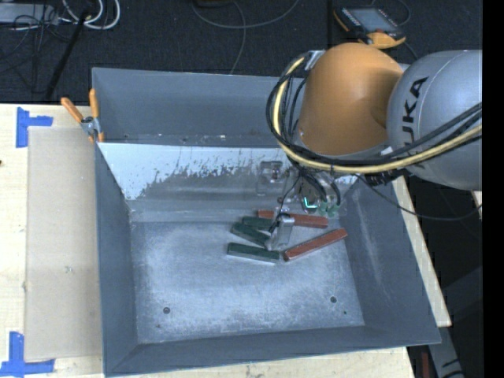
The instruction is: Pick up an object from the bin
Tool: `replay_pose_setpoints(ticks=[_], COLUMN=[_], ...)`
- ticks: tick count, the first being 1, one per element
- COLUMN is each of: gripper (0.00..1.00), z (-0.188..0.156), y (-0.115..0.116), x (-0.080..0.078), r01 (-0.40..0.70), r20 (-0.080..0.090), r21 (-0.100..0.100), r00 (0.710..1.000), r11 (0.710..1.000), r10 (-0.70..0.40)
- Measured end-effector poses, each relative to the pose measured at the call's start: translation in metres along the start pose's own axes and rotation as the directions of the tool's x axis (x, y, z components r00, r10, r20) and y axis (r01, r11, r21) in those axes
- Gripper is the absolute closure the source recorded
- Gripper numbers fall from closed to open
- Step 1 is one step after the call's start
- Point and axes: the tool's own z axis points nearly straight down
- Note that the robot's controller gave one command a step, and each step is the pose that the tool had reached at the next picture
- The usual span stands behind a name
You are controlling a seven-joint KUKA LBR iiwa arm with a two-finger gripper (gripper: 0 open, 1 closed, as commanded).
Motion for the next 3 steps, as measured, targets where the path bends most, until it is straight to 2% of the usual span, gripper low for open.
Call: replay_pose_setpoints(ticks=[1, 2, 3], gripper=[0.0, 0.0, 1.0], z=[0.136, 0.168, 0.163], y=[-0.027, -0.069, -0.067], x=[0.04, -0.041, -0.042], r01=[-0.075, 0.01, 0.01], r20=[-0.003, 0.011, 0.015], r21=[0.001, 0.001, -0.001], r00=[0.997, 1.0, 1.0], r11=[0.997, 1.0, 1.0], r10=[0.075, -0.01, -0.01])
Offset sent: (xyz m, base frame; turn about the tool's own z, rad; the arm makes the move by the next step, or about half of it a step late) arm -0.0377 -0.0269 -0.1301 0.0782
